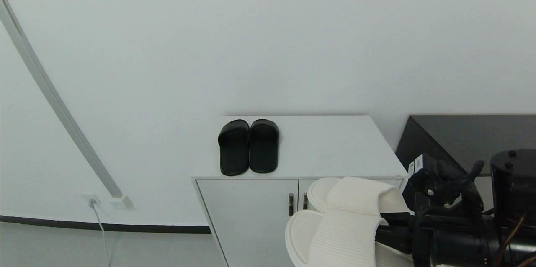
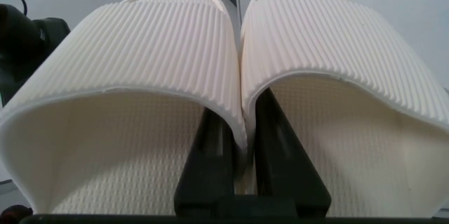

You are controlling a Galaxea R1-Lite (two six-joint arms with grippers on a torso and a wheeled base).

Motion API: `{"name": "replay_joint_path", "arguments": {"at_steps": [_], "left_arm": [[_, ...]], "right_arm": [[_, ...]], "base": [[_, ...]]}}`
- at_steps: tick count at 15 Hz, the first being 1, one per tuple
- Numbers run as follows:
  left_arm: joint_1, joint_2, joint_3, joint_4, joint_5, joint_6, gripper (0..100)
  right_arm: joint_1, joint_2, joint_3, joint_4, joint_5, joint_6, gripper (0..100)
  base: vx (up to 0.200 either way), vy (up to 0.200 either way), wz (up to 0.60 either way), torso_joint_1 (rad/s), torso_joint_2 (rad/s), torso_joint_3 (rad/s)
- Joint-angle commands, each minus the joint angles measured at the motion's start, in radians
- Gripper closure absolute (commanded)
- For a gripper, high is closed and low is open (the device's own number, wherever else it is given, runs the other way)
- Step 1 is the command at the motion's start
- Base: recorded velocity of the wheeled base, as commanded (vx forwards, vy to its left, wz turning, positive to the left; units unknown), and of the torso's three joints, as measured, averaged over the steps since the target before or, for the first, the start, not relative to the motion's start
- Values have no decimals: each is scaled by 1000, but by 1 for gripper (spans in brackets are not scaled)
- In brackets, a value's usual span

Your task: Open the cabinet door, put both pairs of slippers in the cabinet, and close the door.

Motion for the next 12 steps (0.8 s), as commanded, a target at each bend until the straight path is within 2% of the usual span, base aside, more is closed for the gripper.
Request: {"name": "replay_joint_path", "arguments": {"at_steps": [1,4,5,12], "left_arm": [[0,-1,0,0,1,0,100],[0,1,0,0,-1,4,100],[0,1,0,0,-3,2,0],[0,1,0,0,-1,2,0]], "right_arm": [[1,4,1,0,1,-2,100],[-1,-4,4,-1,-1,0,100],[-3,-7,8,-1,1,0,100],[-18,-31,21,0,-1,0,100]], "base": [[0,0,0,-144,339,183],[0,0,0,-152,346,185],[0,0,0,-154,364,203],[0,0,0,-170,391,222]]}}
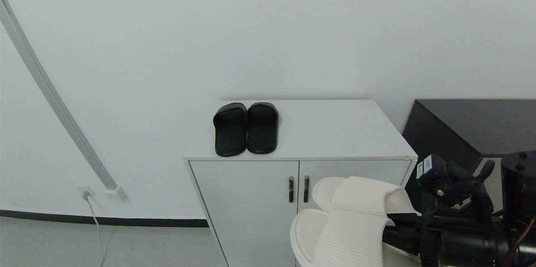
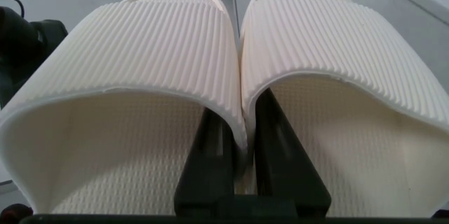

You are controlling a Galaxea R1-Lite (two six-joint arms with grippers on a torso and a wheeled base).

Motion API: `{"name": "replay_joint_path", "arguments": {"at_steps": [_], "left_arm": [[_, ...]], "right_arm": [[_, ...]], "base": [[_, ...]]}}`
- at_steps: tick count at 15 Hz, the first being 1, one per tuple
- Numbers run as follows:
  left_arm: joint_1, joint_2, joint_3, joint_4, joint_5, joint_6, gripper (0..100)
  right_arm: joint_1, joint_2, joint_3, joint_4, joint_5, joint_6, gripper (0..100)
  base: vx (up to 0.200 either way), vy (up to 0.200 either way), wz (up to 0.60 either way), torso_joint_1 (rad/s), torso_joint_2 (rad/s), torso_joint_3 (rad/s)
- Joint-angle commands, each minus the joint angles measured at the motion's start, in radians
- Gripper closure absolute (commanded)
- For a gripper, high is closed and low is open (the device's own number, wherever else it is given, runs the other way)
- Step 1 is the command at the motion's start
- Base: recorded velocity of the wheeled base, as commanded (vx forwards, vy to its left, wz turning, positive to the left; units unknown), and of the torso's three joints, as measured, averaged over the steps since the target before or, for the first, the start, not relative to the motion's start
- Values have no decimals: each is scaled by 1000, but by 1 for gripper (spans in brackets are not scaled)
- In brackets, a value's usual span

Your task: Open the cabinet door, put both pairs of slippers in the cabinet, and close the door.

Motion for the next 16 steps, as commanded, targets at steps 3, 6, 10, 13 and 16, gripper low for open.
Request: {"name": "replay_joint_path", "arguments": {"at_steps": [3,6,10,13,16], "left_arm": [[0,1,0,0,0,-1,0],[0,1,0,0,0,-1,0],[0,1,0,0,-1,2,0],[0,1,0,0,-1,2,0],[0,1,0,0,0,1,0]], "right_arm": [[-1,2,5,0,2,-1,100],[-1,2,8,0,1,-1,100],[-1,2,12,0,-1,-4,100],[-1,-2,12,0,1,-4,100],[-1,-12,17,-2,1,-10,100]], "base": [[0,0,0,-233,543,308],[0,0,0,-220,544,315],[0,0,0,-205,528,322],[0,0,0,-177,509,320],[0,0,0,-163,497,321]]}}
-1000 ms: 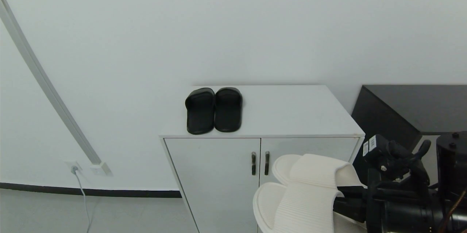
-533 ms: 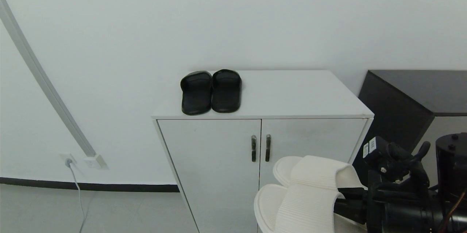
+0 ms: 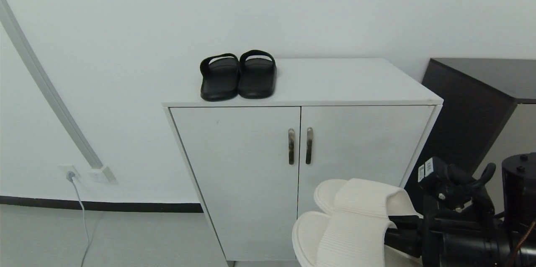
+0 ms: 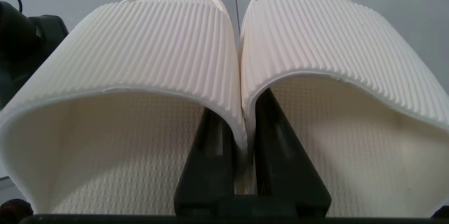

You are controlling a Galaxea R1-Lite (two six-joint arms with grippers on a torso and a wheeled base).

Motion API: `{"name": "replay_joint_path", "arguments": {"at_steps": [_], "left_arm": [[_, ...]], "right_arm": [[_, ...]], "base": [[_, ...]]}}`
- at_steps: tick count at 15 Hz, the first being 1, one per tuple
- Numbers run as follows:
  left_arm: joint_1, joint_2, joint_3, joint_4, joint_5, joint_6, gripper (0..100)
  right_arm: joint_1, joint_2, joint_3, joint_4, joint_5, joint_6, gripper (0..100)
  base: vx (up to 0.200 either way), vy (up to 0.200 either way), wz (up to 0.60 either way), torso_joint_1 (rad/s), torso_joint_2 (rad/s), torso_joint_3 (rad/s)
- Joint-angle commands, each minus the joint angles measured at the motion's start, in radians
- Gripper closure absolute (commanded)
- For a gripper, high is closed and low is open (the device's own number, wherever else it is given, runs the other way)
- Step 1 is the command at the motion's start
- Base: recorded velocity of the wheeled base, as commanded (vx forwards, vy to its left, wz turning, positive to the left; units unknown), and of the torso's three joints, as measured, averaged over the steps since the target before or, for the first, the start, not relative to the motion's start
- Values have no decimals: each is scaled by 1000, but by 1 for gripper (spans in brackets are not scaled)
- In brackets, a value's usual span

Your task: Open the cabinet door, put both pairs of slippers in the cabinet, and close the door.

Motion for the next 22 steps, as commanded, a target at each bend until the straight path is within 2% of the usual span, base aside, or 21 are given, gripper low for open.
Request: {"name": "replay_joint_path", "arguments": {"at_steps": [1,13,18,19,20,21,22], "left_arm": [[0,1,0,0,0,0,0],[0,1,0,2,-3,21,0],[0,-1,-1,2,-1,18,0],[0,-1,-14,-14,12,20,0],[0,1,-67,-35,22,6,0],[0,30,-198,6,25,-25,0],[-1,73,-239,71,14,-26,0]], "right_arm": [[0,-10,4,1,1,-1,100],[0,1,10,1,4,-2,100],[0,7,16,-1,4,-2,100],[0,7,18,1,5,-10,100],[0,7,19,1,5,-14,100],[0,5,25,-1,7,-28,100],[2,5,25,-3,7,-36,100]], "base": [[0,0,0,-149,486,320],[0,0,0,-83,452,360],[0,0,0,0,28,21],[0,0,0,0,0,0],[0,0,0,2,168,178],[0,0,0,-2,144,100],[0,0,0,2,80,46]]}}
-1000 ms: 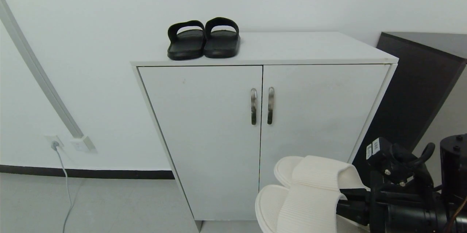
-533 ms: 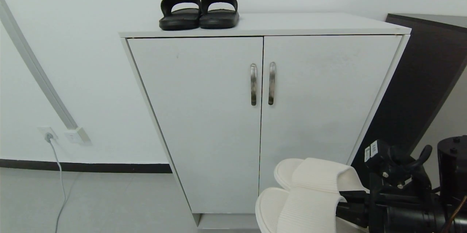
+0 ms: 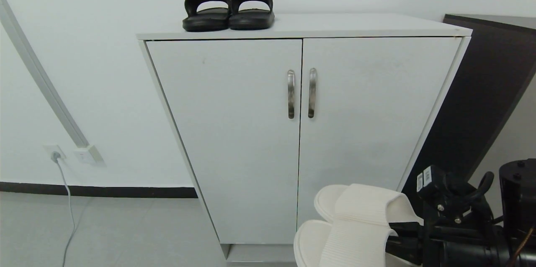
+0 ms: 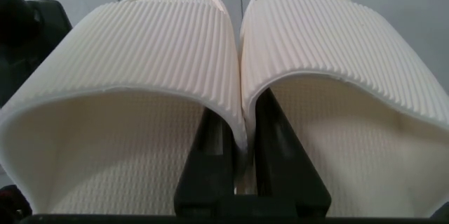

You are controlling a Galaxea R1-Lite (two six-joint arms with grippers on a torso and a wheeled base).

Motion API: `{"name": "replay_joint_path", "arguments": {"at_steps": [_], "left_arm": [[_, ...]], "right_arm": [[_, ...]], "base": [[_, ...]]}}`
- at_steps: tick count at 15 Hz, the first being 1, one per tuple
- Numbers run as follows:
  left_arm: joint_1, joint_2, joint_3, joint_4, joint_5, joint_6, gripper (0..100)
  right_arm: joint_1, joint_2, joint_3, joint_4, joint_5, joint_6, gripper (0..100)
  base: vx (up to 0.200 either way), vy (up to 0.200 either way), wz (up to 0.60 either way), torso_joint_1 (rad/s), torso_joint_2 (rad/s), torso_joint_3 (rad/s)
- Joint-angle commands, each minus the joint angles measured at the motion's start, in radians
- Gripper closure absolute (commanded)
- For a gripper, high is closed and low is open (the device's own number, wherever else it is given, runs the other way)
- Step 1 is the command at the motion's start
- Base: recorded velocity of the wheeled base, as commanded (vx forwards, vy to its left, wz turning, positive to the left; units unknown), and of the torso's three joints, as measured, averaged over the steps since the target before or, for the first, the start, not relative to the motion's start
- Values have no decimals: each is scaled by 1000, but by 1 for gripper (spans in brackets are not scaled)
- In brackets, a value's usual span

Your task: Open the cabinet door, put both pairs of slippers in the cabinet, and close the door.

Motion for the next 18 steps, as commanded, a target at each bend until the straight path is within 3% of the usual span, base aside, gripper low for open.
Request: {"name": "replay_joint_path", "arguments": {"at_steps": [1,4,10,12,18], "left_arm": [[-8,102,-107,73,-39,-19,0],[-11,267,-134,30,-171,-20,0],[-26,732,-228,-307,-331,-14,0],[-70,838,-295,-347,-334,-20,0],[-233,1225,-438,-606,-328,-23,0]], "right_arm": [[2,-2,9,2,2,-10,100],[2,-2,19,-1,0,-36,100],[2,-3,19,-2,0,-36,100],[2,-2,19,-5,0,-36,100],[5,6,17,-5,0,-36,100]], "base": [[0,0,0,0,0,0],[0,0,0,0,0,0],[0,0,0,0,0,0],[0,0,0,0,0,0],[0,0,0,0,0,0]]}}
